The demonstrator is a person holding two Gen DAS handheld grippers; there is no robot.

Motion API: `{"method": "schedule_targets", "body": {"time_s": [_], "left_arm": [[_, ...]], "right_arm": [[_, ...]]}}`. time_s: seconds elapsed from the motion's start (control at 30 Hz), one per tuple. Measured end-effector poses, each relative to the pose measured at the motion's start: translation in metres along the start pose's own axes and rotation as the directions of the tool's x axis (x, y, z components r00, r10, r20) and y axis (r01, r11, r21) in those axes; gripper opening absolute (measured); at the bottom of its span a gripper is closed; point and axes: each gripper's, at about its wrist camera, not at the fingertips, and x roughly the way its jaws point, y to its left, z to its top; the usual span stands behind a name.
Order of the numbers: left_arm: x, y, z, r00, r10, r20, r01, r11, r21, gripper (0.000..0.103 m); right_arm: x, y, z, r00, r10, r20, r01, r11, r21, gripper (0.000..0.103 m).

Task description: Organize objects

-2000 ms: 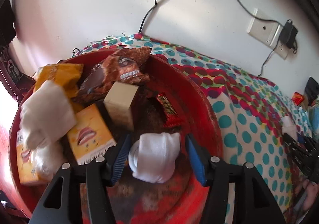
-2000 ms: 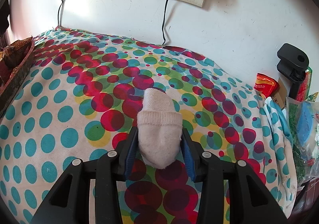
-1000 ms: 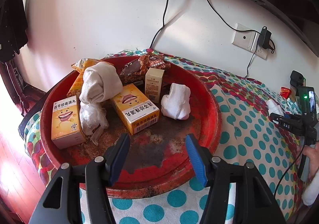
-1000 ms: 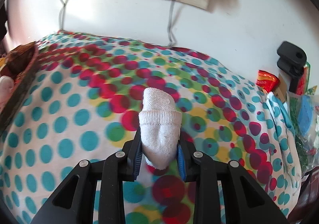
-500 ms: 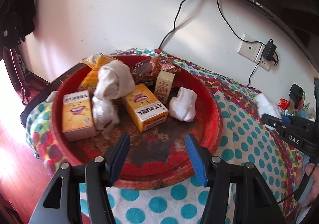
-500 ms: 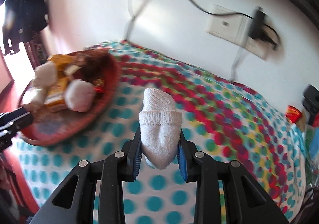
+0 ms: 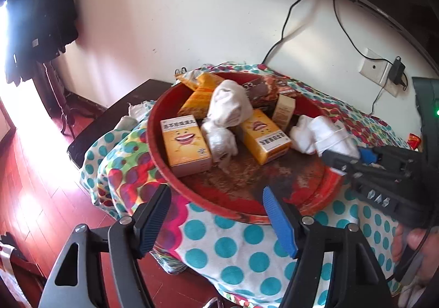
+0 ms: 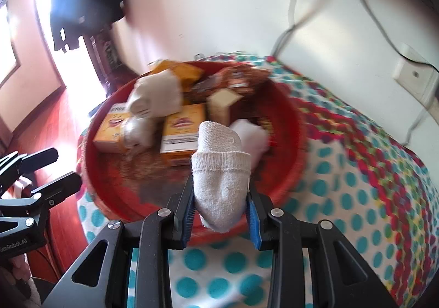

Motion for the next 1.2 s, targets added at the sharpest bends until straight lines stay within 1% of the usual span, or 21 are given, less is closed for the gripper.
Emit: {"method": "schedule_targets", "body": {"time_s": [0.1, 0.17, 0.2, 0.23, 0.27, 0.3, 0.33, 0.4, 0.47, 0.5, 0.53, 0.63, 0.7, 0.9, 0.97, 1.1, 1.2], "left_arm": [[0.002, 0.005, 0.001, 1.000, 0.000, -0.014, -0.001, 1.000, -0.004, 0.072], [0.003, 0.004, 0.001, 1.000, -0.002, -0.025, 0.002, 1.000, 0.005, 0.072], [0.004, 0.003, 0.001, 1.000, -0.006, -0.029, 0.006, 1.000, 0.007, 0.073], [0.005, 0.002, 0.000, 0.999, -0.011, -0.034, 0.011, 1.000, 0.010, 0.073], [0.007, 0.001, 0.000, 0.999, -0.013, -0.039, 0.013, 1.000, 0.010, 0.073], [0.007, 0.000, 0.001, 0.999, -0.014, -0.042, 0.015, 1.000, 0.009, 0.073], [0.008, -0.001, 0.001, 0.999, -0.018, -0.044, 0.019, 1.000, 0.009, 0.073], [0.008, -0.001, 0.001, 0.999, -0.017, -0.048, 0.018, 1.000, 0.012, 0.072], [0.007, -0.001, 0.002, 0.999, 0.003, -0.052, -0.003, 1.000, 0.011, 0.073], [0.007, 0.000, 0.003, 0.999, 0.016, -0.052, -0.015, 1.000, 0.009, 0.072], [0.007, 0.000, 0.004, 0.998, 0.028, -0.054, -0.027, 1.000, 0.006, 0.073], [0.007, -0.001, 0.007, 0.998, 0.040, -0.056, -0.039, 0.999, 0.009, 0.072], [0.006, -0.005, 0.008, 0.997, 0.040, -0.061, -0.039, 0.999, 0.019, 0.072], [0.006, -0.019, 0.008, 0.996, 0.053, -0.074, -0.049, 0.997, 0.055, 0.073], [0.005, -0.023, 0.008, 0.997, 0.037, -0.073, -0.033, 0.998, 0.059, 0.072], [-0.001, -0.026, 0.009, 0.999, 0.008, -0.049, -0.005, 0.998, 0.056, 0.073], [-0.007, -0.029, 0.007, 1.000, -0.009, -0.012, 0.010, 0.997, 0.074, 0.072]], "right_arm": [[0.011, 0.011, 0.003, 1.000, -0.003, -0.015, 0.003, 1.000, -0.017, 0.032], [0.016, 0.012, 0.003, 1.000, -0.005, -0.022, 0.005, 1.000, -0.019, 0.035], [0.019, 0.011, 0.003, 1.000, -0.004, -0.023, 0.004, 1.000, -0.015, 0.042], [0.020, 0.011, 0.003, 1.000, -0.004, -0.027, 0.003, 1.000, -0.010, 0.054], [0.021, 0.010, 0.003, 1.000, -0.007, -0.026, 0.007, 1.000, -0.006, 0.062], [0.020, 0.010, 0.002, 1.000, -0.017, -0.017, 0.017, 1.000, -0.005, 0.075], [0.018, 0.010, 0.002, 0.999, -0.031, -0.007, 0.031, 0.999, -0.011, 0.080], [0.012, 0.009, 0.002, 0.998, -0.055, -0.007, 0.055, 0.998, -0.015, 0.081], [0.003, 0.006, 0.000, 0.996, -0.084, -0.010, 0.084, 0.996, 0.002, 0.084], [-0.003, 0.004, -0.001, 0.994, -0.105, -0.010, 0.105, 0.994, 0.014, 0.088], [-0.010, 0.002, -0.003, 0.991, -0.136, -0.013, 0.137, 0.990, 0.019, 0.095], [-0.027, 0.002, -0.009, 0.982, -0.189, -0.023, 0.189, 0.982, 0.005, 0.099], [-0.034, 0.003, -0.013, 0.978, -0.203, -0.049, 0.203, 0.979, -0.006, 0.100], [-0.049, 0.013, -0.030, 0.979, -0.171, -0.109, 0.171, 0.985, -0.015, 0.100], [-0.051, 0.017, -0.034, 0.981, -0.158, -0.115, 0.157, 0.987, -0.016, 0.100], [-0.053, 0.017, -0.037, 0.982, -0.150, -0.114, 0.150, 0.989, -0.010, 0.100], [-0.052, 0.016, -0.040, 0.981, -0.145, -0.127, 0.146, 0.989, -0.003, 0.100]]}}
